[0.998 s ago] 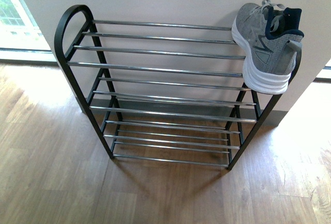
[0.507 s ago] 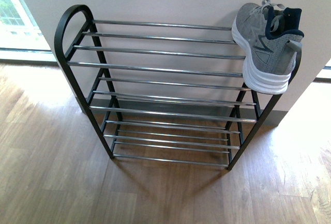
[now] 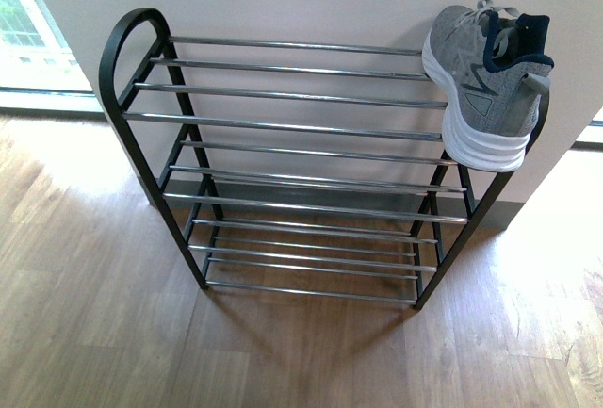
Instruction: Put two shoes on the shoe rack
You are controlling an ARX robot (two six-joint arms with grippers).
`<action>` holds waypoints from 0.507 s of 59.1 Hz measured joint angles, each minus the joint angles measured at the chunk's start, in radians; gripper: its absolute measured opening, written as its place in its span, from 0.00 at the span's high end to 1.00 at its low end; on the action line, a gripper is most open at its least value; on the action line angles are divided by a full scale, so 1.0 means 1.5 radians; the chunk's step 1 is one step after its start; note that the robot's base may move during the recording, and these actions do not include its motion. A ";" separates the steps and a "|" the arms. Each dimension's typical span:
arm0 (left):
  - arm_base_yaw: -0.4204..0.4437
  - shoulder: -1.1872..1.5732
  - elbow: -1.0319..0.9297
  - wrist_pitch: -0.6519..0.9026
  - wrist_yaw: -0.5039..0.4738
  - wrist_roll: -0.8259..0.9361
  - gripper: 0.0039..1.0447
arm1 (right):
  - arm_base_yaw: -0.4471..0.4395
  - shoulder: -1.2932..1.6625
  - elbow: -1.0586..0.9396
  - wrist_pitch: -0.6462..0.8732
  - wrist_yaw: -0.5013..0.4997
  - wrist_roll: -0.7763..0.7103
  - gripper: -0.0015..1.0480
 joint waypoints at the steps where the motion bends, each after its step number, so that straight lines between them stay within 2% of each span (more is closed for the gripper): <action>1: 0.000 0.000 0.000 0.000 0.000 0.000 0.99 | 0.000 -0.003 0.000 -0.003 0.000 0.000 0.99; 8: 0.000 0.000 0.000 0.000 0.000 0.000 0.99 | 0.000 -0.088 0.000 -0.109 0.002 0.000 0.99; 24: 0.000 0.000 0.000 0.000 0.000 0.000 0.99 | 0.000 -0.119 0.000 -0.122 0.000 0.000 0.98; 30: 0.000 0.000 0.000 0.000 0.000 0.000 0.99 | 0.000 -0.119 0.000 -0.122 0.000 -0.001 0.84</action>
